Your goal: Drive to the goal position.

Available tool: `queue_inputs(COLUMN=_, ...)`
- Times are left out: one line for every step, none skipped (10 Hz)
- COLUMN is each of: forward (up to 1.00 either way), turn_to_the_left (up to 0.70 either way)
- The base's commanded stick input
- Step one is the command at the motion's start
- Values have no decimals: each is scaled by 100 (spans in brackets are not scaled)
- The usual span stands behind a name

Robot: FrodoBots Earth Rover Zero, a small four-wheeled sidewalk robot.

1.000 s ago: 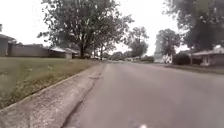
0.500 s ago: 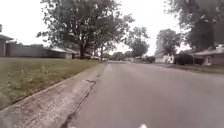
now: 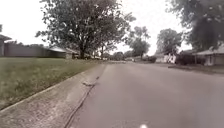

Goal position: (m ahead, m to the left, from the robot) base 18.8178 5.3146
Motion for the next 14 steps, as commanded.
queue_inputs(forward=70, turn_to_the_left=0)
queue_inputs(forward=70, turn_to_the_left=0)
queue_inputs(forward=70, turn_to_the_left=0)
queue_inputs(forward=70, turn_to_the_left=0)
queue_inputs(forward=70, turn_to_the_left=0)
queue_inputs(forward=70, turn_to_the_left=0)
queue_inputs(forward=70, turn_to_the_left=0)
queue_inputs(forward=70, turn_to_the_left=0)
queue_inputs(forward=70, turn_to_the_left=0)
queue_inputs(forward=70, turn_to_the_left=0)
queue_inputs(forward=70, turn_to_the_left=0)
queue_inputs(forward=70, turn_to_the_left=0)
queue_inputs(forward=70, turn_to_the_left=0)
queue_inputs(forward=70, turn_to_the_left=0)
